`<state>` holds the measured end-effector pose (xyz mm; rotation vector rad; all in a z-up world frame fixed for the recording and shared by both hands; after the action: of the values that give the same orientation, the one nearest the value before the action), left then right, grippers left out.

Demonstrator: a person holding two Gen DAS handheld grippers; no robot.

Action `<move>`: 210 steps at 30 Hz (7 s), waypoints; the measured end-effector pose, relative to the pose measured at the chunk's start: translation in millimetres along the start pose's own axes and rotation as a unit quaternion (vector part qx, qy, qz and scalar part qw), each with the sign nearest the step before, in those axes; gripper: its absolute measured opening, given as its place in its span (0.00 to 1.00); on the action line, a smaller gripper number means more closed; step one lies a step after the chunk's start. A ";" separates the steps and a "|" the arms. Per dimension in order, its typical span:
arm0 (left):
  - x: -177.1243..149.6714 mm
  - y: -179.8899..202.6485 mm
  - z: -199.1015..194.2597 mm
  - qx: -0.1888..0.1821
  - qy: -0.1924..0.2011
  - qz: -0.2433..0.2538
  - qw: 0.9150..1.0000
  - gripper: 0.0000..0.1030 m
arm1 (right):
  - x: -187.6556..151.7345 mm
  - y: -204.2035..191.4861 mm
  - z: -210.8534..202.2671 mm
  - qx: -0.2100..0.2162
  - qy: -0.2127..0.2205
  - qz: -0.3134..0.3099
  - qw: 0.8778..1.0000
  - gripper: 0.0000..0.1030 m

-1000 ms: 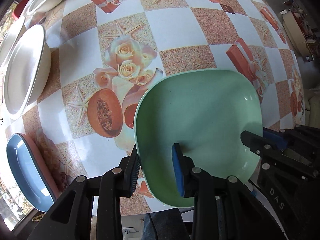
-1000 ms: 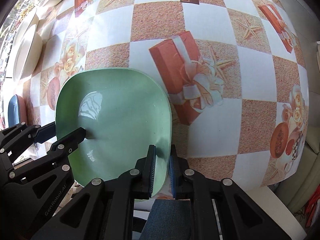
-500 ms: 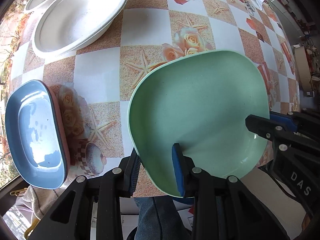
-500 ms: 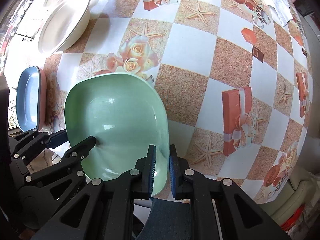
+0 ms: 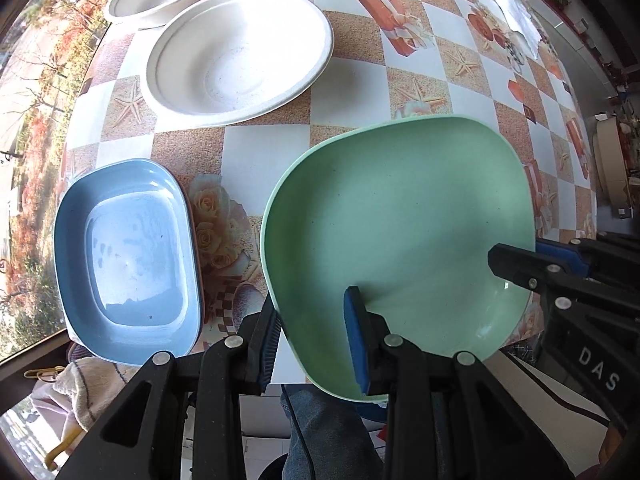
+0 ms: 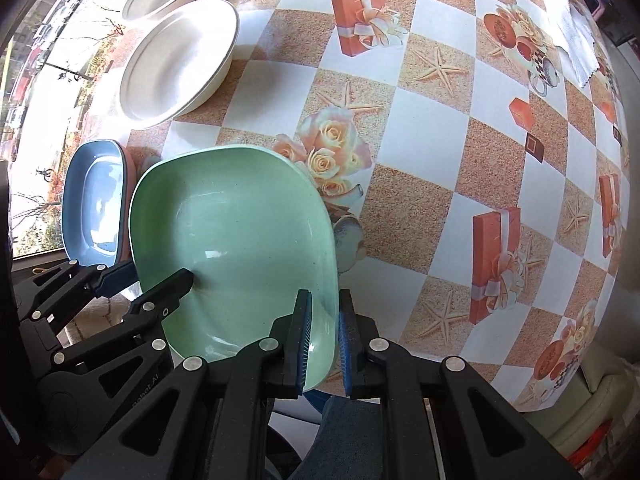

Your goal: Organize plates and bowls

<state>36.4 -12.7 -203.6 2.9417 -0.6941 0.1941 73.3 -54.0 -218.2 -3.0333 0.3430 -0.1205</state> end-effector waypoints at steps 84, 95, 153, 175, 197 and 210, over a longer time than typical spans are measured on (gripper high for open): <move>-91.9 -370.6 5.6 0.159 0.129 -0.541 0.816 0.76 | 4.3 -17.7 -10.1 0.016 0.055 -0.027 0.998 0.96; -85.3 -384.4 11.0 0.163 0.140 -0.552 0.806 0.76 | 3.1 -18.0 -4.1 0.015 0.045 -0.024 0.999 0.96; -42.0 -317.9 -47.2 0.095 0.187 -0.294 0.932 0.79 | -7.0 5.0 -3.1 0.015 0.061 0.049 0.997 0.96; 124.4 -143.4 -23.4 0.046 0.078 -0.067 0.994 0.82 | 99.5 30.7 -3.0 0.005 0.093 0.089 0.992 0.96; 143.0 -105.9 43.0 0.034 -0.003 -0.071 0.997 0.32 | 143.5 10.5 61.8 0.072 0.024 0.012 0.997 0.16; 79.9 51.7 54.4 -0.014 -0.036 0.103 0.994 0.32 | 44.7 135.0 43.1 0.037 -0.004 0.110 0.993 0.16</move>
<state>89.3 -101.0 -241.1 2.8592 -1.0019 0.0947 90.9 -191.9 -270.8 -2.8982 0.6531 -0.1022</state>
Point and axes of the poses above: each gripper's, at about its wrist camera, not at the fingertips, and z roughly the way its jaws point, y to its right, x to its top, the point moved 6 cm from there along z, roughly the way its jaws point, and after that the axes turned 10 degrees about y, right-handed, at the moved point
